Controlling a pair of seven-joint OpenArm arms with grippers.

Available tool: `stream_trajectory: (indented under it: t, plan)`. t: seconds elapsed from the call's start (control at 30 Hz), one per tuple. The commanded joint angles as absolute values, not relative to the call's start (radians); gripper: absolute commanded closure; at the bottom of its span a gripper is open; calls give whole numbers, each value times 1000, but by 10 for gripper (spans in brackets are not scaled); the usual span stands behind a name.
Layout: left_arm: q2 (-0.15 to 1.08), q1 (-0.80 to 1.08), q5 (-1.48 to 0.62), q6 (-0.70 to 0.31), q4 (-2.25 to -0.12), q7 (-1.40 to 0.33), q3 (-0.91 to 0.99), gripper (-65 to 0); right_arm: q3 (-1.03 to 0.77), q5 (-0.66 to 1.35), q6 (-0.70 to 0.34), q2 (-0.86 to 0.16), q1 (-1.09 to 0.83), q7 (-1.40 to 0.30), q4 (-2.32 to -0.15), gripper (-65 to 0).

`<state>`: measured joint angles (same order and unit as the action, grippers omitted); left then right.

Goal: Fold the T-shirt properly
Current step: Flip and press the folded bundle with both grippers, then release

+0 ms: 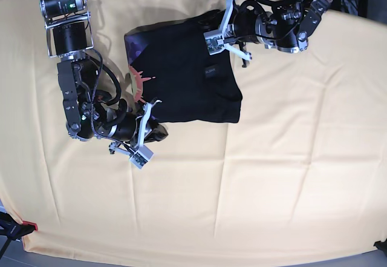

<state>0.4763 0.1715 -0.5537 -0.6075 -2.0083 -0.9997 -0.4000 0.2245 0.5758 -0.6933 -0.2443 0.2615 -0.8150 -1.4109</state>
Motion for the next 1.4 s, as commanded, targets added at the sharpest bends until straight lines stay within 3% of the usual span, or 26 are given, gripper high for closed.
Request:
stream_trajectory:
  t: [0.0, 0.23, 0.37, 0.57, 0.83, 1.03, 1.13, 1.37]
  plan:
    - [482, 165, -558, -604, -2006, -963, -399, 0, 229, 593, -698, -257, 290, -791, -1423, 0]
    - [482, 121, -534, -606, -1869, -901, -399, 0, 292, 620, -698, -315, 290, -844, -1423, 0]
    - [493, 24, -505, -588, -1825, -898, -399, 0, 291, 785, -698, -384, 284, -952, -1447, 0]
    - [498, -110, -505, -583, -1707, -838, -399, 0, 237, 894, -698, -463, 127, -985, -1597, 0]
    - [485, -281, -505, -601, -1439, -540, -399, 0, 40, 888, -698, -423, -215, -981, -1834, 0]
    - [429, -356, -517, -617, -1349, -543, -399, 0, -149, 887, -698, -280, -364, -965, -1967, 0]
    - [433, -375, -612, -617, -1385, -617, -373, 0, -246, 892, -698, -199, -385, -913, -2027, 0]
    - [439, -365, -1127, -649, -1564, -1145, -74, 0, -474, 1210, -698, -111, -388, -984, -2123, 0]
